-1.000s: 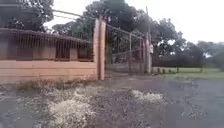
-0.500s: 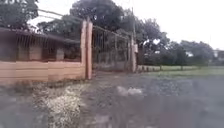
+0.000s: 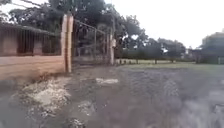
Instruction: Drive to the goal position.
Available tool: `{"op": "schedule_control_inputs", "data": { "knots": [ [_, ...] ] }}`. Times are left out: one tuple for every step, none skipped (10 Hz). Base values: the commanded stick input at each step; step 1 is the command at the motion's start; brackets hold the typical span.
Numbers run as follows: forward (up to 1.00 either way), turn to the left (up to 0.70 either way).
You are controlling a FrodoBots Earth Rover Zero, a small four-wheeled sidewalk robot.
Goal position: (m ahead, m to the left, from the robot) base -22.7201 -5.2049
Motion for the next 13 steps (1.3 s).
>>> {"op": "schedule_control_inputs", "data": {
  "knots": [
    [-0.7,0.35],
    [0.05,0.46],
    [0.64,0.42],
    [0.7,-0.12],
    [0.7,-0.35],
    [0.7,-0.35],
    [0.7,-0.35],
    [0.7,-0.35],
    [0.7,-0.35],
    [0.7,-0.35],
    [0.7,-0.35],
    [0.7,-0.35],
    [0.7,-0.35]
  ]
}}
